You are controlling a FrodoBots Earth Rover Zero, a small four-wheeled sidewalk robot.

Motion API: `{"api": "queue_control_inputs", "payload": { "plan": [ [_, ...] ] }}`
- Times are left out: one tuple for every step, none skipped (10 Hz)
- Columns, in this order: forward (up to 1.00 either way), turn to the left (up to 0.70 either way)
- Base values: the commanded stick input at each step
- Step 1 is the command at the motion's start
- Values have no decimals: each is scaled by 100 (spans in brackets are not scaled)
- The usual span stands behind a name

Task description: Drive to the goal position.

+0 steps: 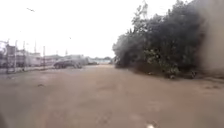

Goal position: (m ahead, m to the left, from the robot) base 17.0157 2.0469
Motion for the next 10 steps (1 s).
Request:
{"api": "queue_control_inputs", "payload": {
  "plan": [
    [100, 0],
    [100, 0],
    [100, 0],
    [100, 0],
    [100, 0],
    [100, 0],
    [100, 0],
    [100, 0],
    [100, 0],
    [100, 0]
  ]
}}
